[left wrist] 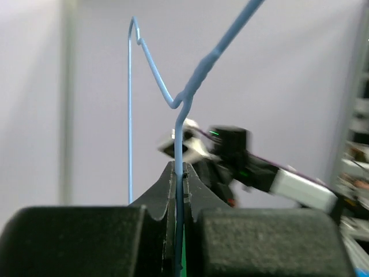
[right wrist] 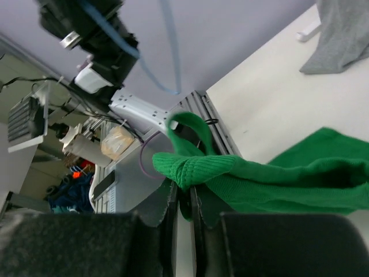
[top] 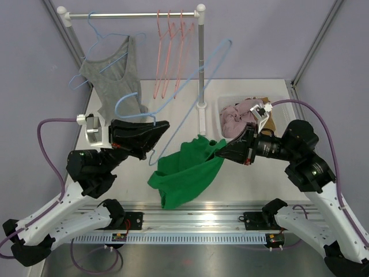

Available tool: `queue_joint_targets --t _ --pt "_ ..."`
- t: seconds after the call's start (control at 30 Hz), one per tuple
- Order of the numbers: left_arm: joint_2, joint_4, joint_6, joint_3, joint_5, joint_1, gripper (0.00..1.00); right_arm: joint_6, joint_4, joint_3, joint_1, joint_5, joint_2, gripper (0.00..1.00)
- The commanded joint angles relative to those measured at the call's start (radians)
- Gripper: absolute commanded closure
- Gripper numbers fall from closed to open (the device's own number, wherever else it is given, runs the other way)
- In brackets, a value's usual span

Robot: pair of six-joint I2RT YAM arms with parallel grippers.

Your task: Remove the tank top from the hanger

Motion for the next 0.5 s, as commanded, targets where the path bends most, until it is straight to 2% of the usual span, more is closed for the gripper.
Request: queue_joint_targets --t 0.0,0.03,0.1,0.23,0.33,0.37,0.47 --pt "0.05 0.167 0.23 0.032 -0.395 -0.035 1.0 0.005 -0.056 0.105 -0.005 -0.084 -0.054 1.0" --pt "0.056 0.155 0.258 0.04 -0.48 -0.035 1.0 0.005 -0.063 0.106 -0.005 -0.086 -0.069 1.0" --pt "0.046 0.107 0.276 0.043 -0.532 -0.035 1.0 0.016 -0.07 0.093 -0.005 -0.088 -0.08 1.0" --pt "0.0 0.015 0.247 0.017 -0.579 -0.035 1.0 0.028 -0.051 -0.016 -0.005 -0.052 -0.074 1.0" --pt "-0.054 -0.211 0.194 0.049 -0.647 -0.035 1.0 0.037 -0.067 -0.087 -0.002 0.035 -0.063 1.0" --pt "-0.068 -0.367 0.174 0.077 -0.672 -0.035 1.0 0.03 -0.082 -0.098 0.003 0.067 -0.063 1.0" --pt "-0.146 -0.57 0.118 0.059 -0.796 -0.035 1.0 0.008 -0.13 -0.147 0.029 0.216 -0.06 1.0"
